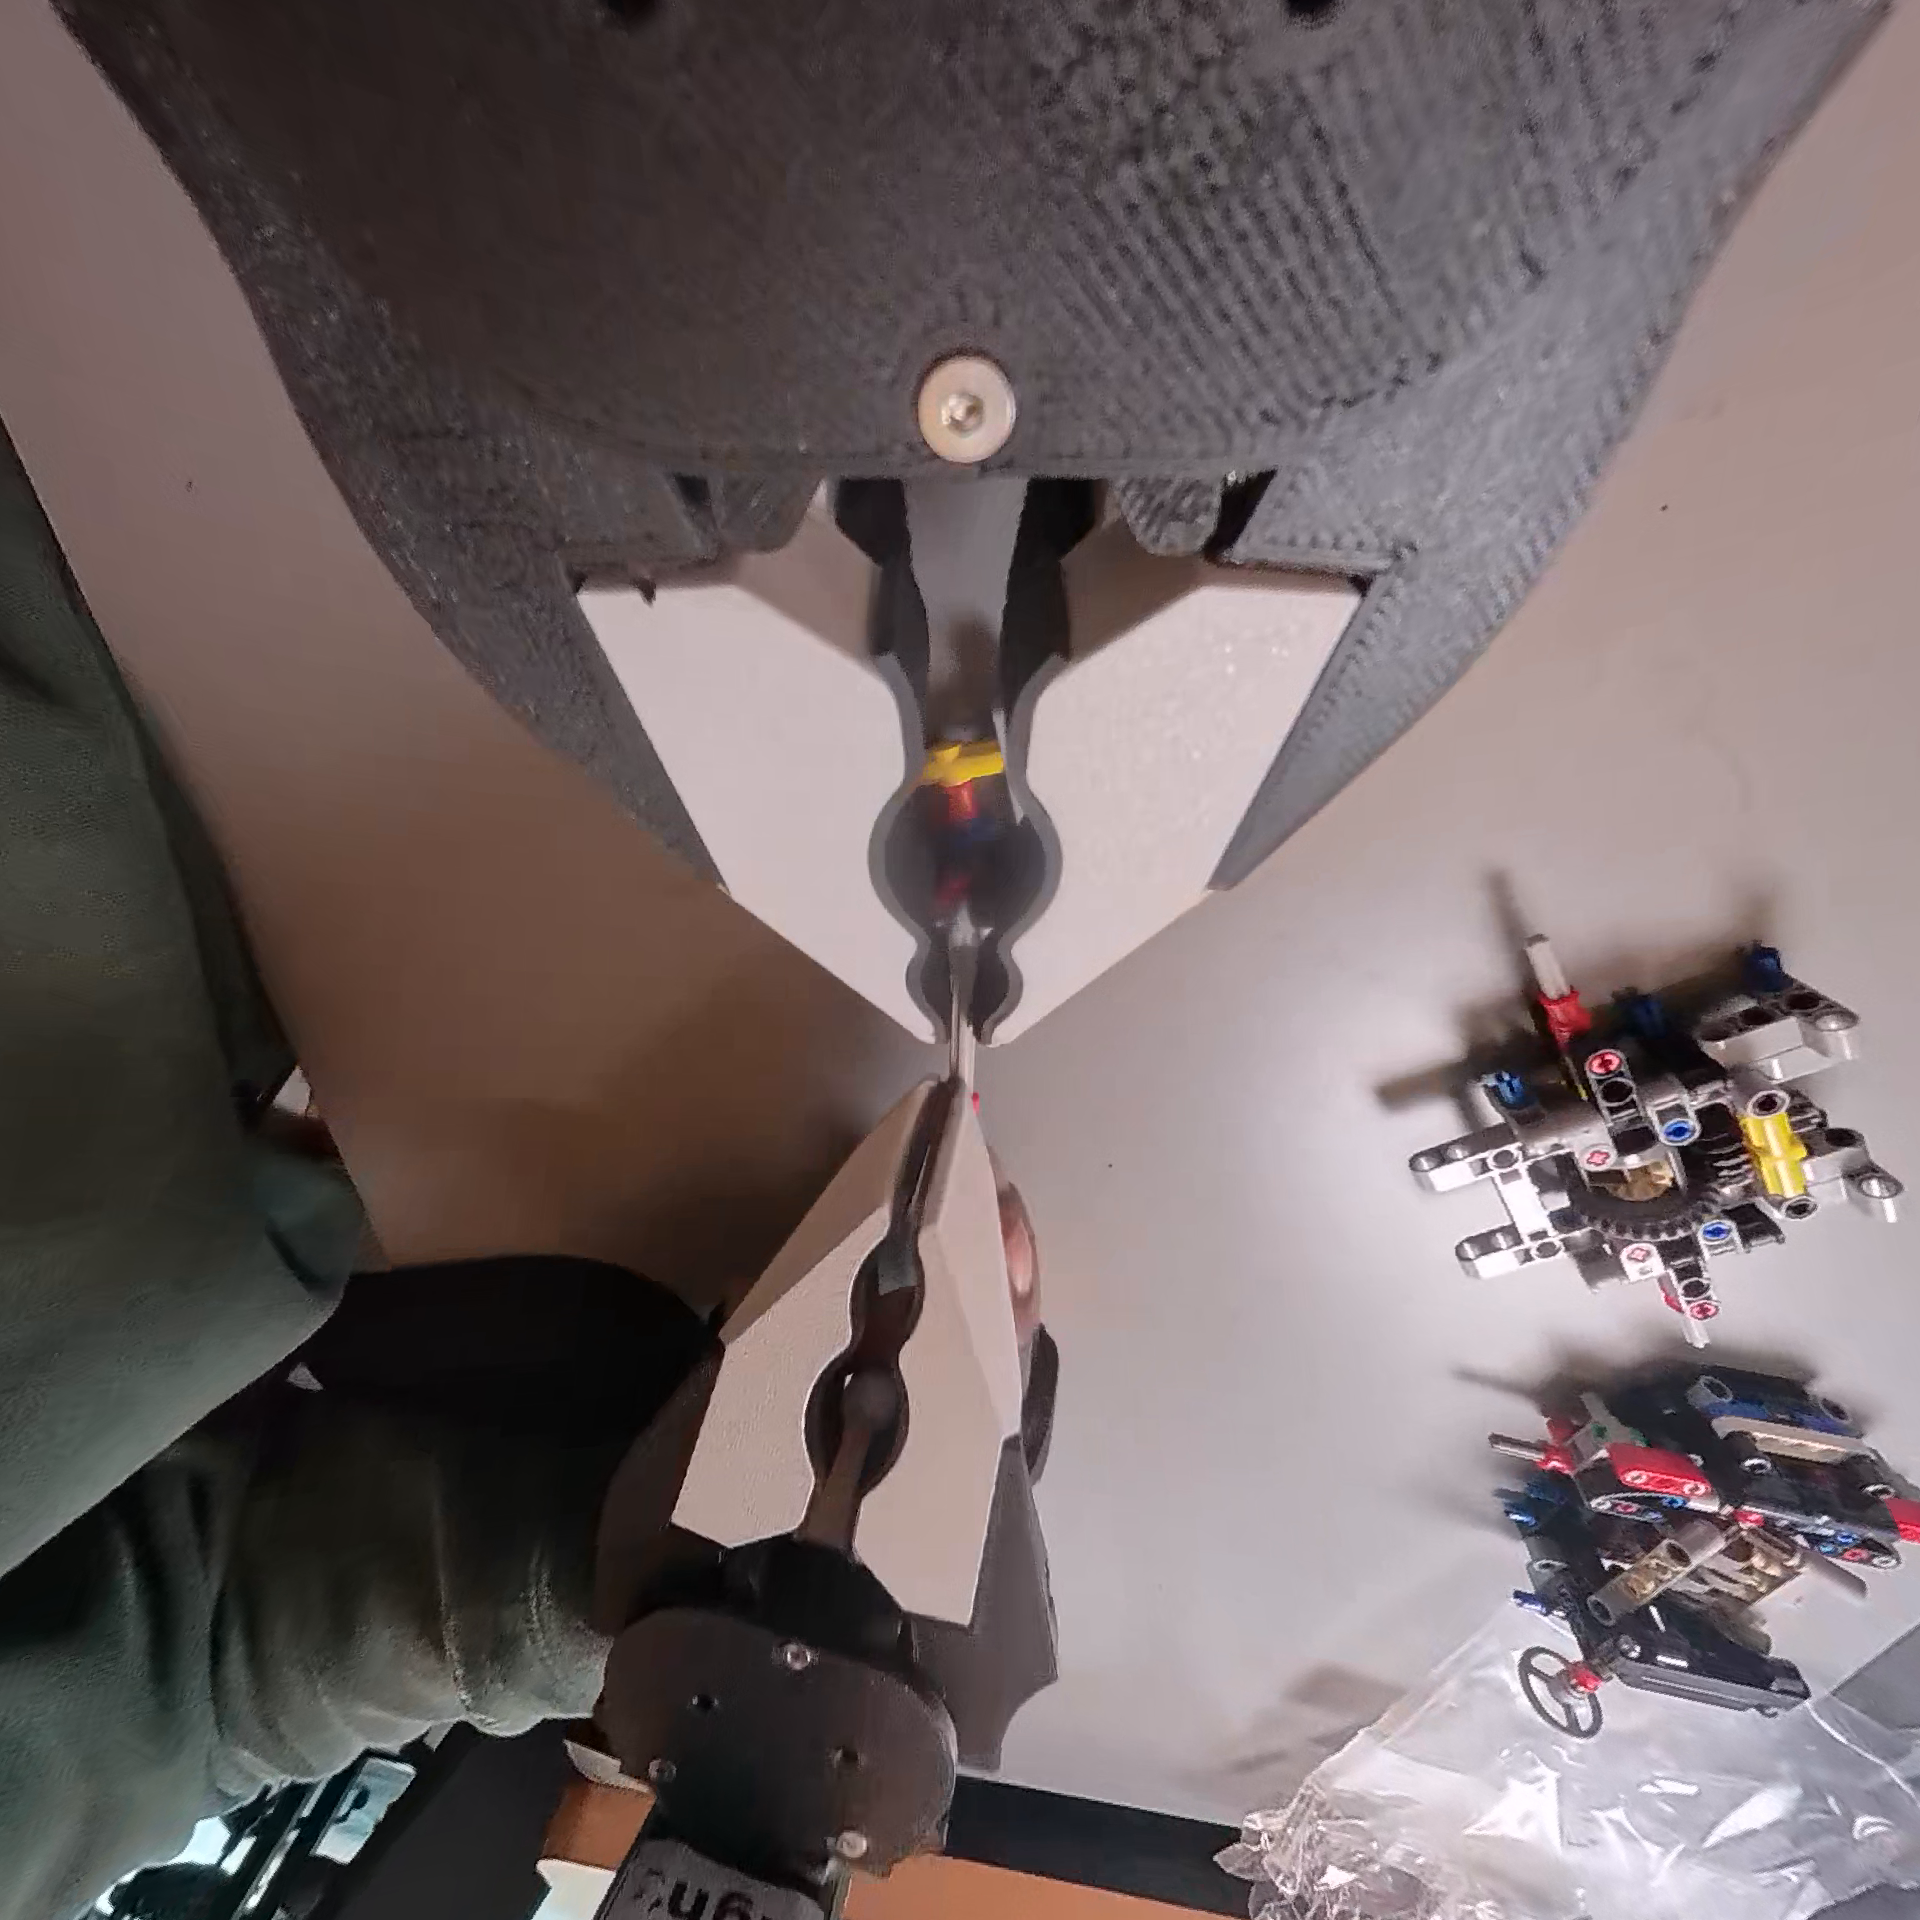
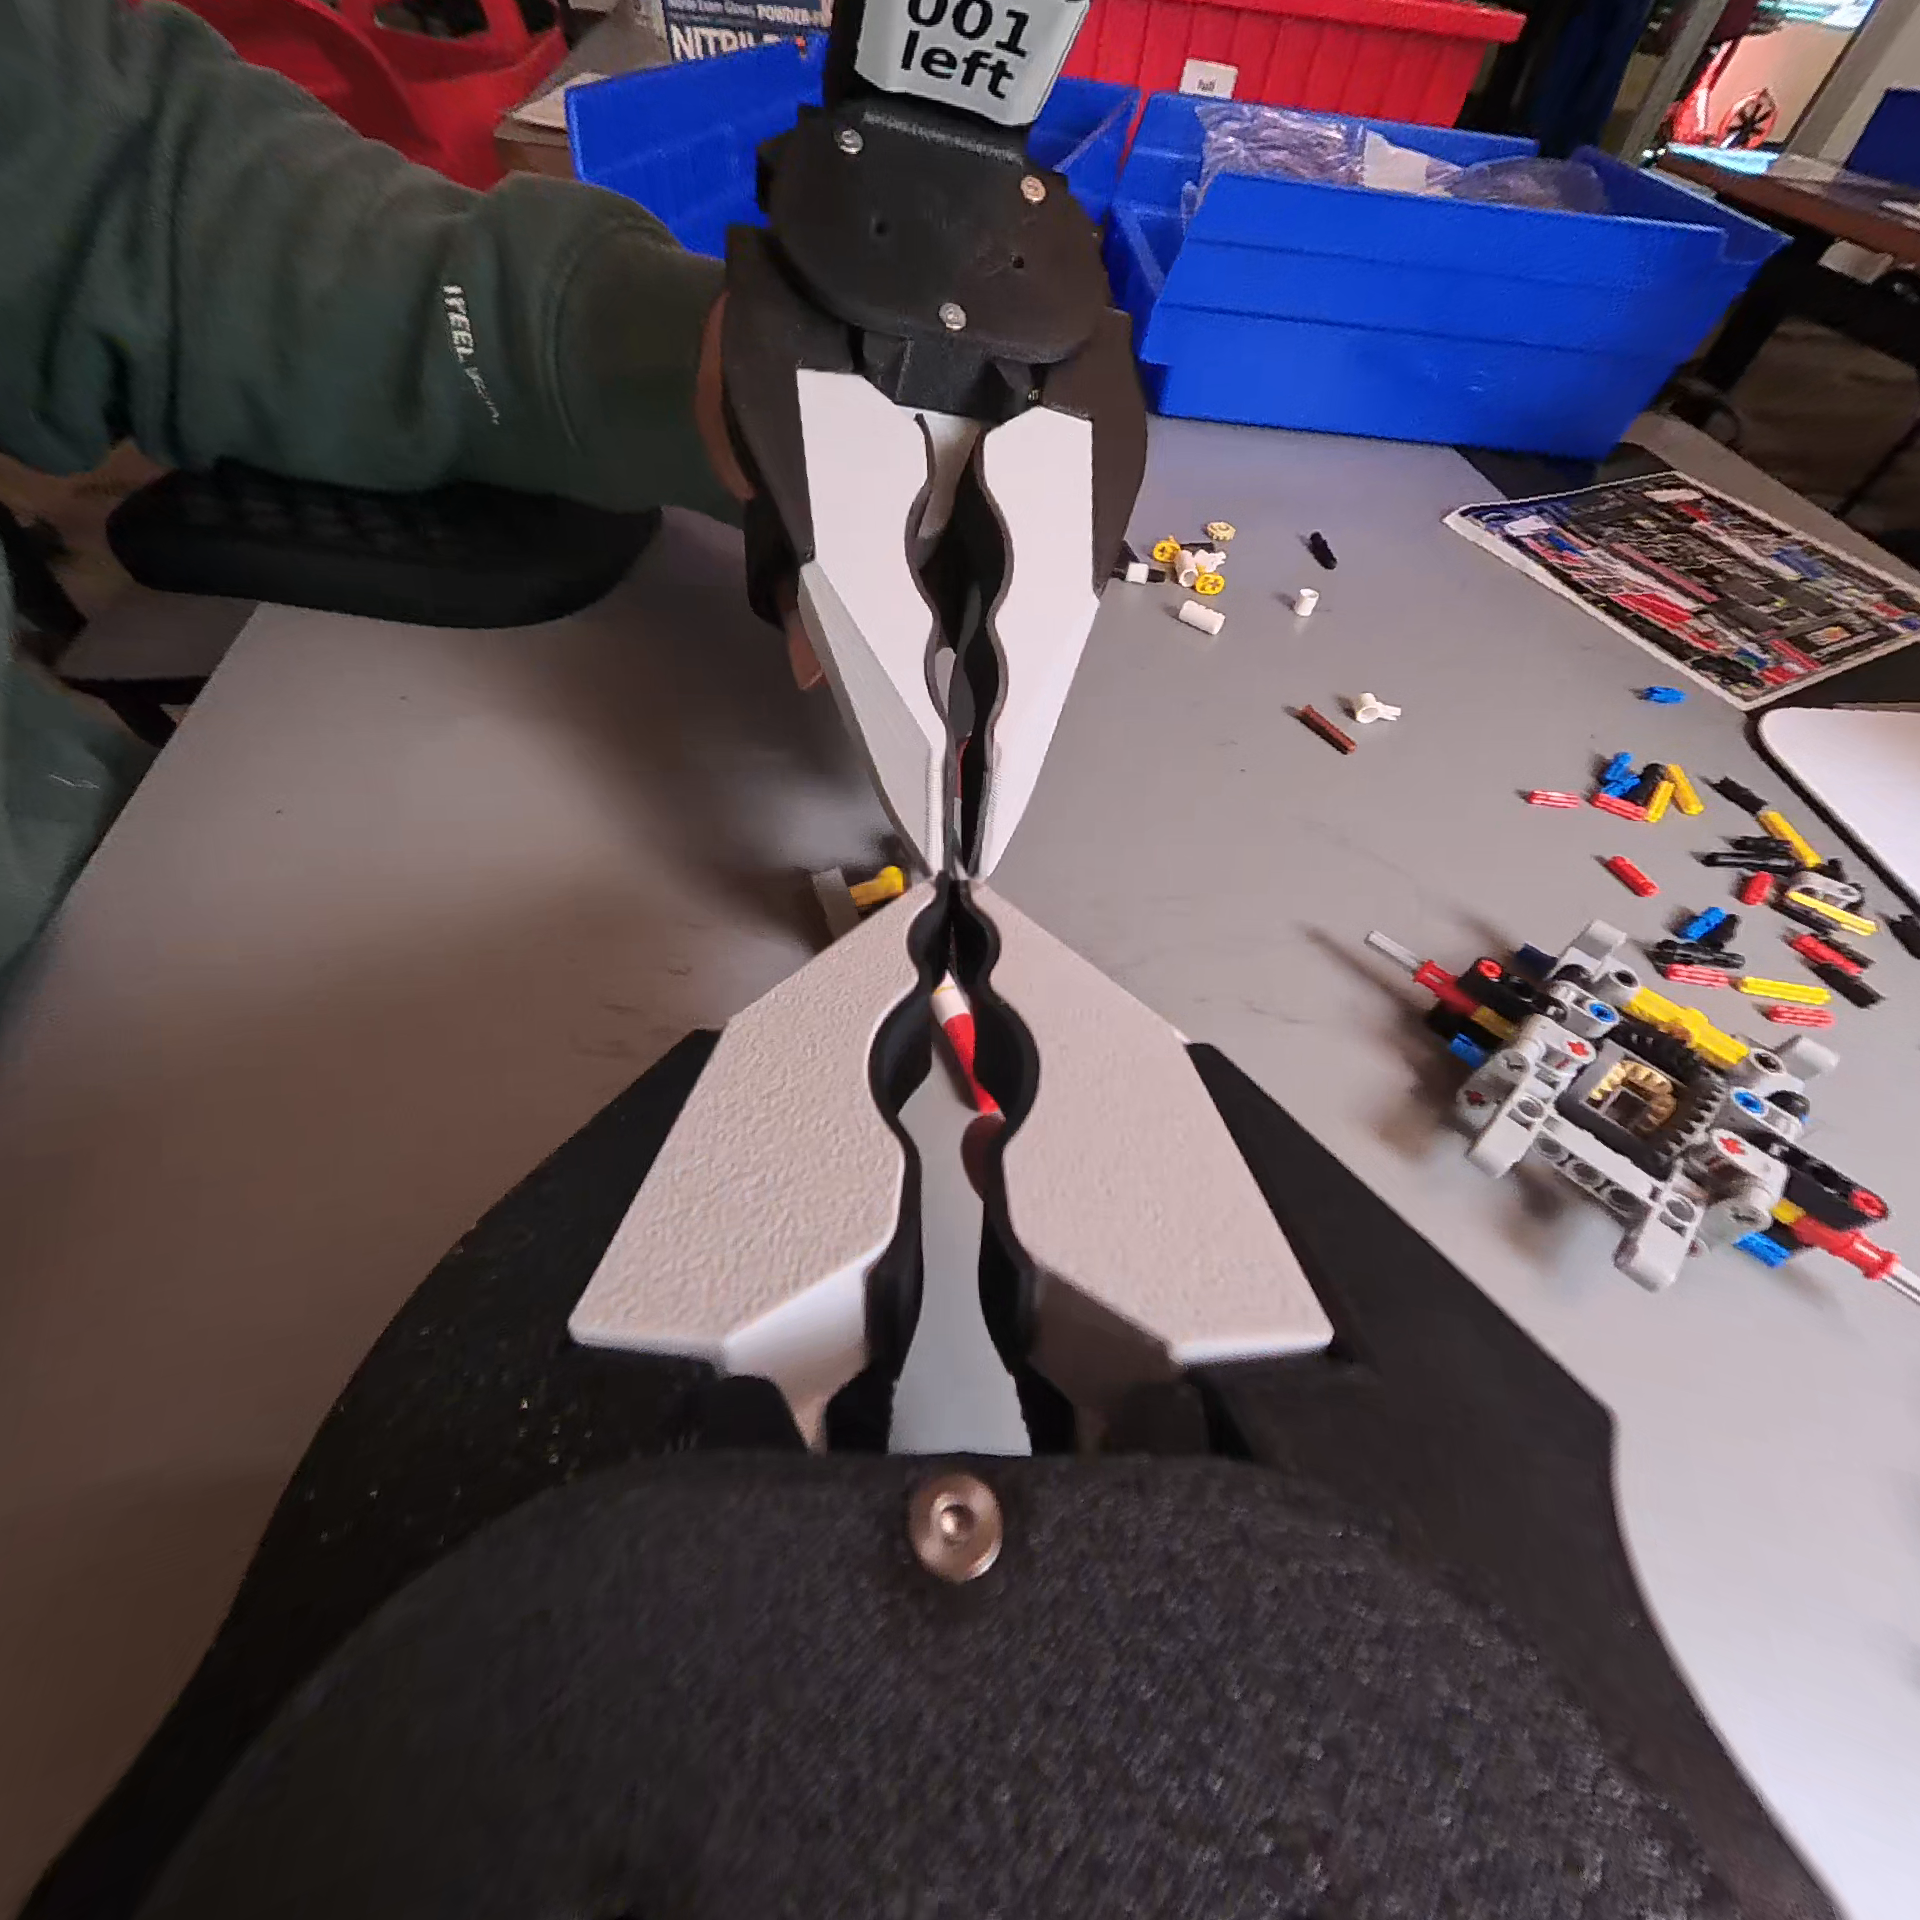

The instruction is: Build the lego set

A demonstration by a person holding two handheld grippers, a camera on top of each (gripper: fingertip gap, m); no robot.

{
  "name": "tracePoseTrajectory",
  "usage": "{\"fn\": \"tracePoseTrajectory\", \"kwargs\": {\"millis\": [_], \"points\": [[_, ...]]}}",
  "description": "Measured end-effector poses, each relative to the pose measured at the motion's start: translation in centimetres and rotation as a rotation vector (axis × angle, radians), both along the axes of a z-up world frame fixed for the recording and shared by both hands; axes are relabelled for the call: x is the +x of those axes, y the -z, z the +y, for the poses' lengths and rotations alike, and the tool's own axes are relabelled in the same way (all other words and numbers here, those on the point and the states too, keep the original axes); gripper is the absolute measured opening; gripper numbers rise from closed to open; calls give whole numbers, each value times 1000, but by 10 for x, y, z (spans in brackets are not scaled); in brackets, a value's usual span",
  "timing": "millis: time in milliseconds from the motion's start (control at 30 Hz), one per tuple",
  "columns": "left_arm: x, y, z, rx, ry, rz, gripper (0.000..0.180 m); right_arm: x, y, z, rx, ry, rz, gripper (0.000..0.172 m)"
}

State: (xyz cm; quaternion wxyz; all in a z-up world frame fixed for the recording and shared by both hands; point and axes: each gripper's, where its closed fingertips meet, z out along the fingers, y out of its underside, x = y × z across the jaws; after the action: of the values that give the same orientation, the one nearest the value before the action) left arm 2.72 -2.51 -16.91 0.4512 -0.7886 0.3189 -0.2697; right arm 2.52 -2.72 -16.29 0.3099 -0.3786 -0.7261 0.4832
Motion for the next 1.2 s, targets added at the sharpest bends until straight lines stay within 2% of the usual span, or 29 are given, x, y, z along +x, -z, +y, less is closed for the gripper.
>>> {"fn": "tracePoseTrajectory", "kwargs": {"millis": [267,733,967,1200], "points": [[-2,-7,-2,29,5,-13,2,0,-11,7,-62,18,43,14],[-4,-12,-3,35,0,-61,2,2,-13,4,-74,3,52,4],[-7,-19,-4,58,-35,-122,3,1,-19,3,-146,-2,64,4],[-28,-19,-4,68,-129,-127,18,3,-18,17,-172,48,63,4]]}}
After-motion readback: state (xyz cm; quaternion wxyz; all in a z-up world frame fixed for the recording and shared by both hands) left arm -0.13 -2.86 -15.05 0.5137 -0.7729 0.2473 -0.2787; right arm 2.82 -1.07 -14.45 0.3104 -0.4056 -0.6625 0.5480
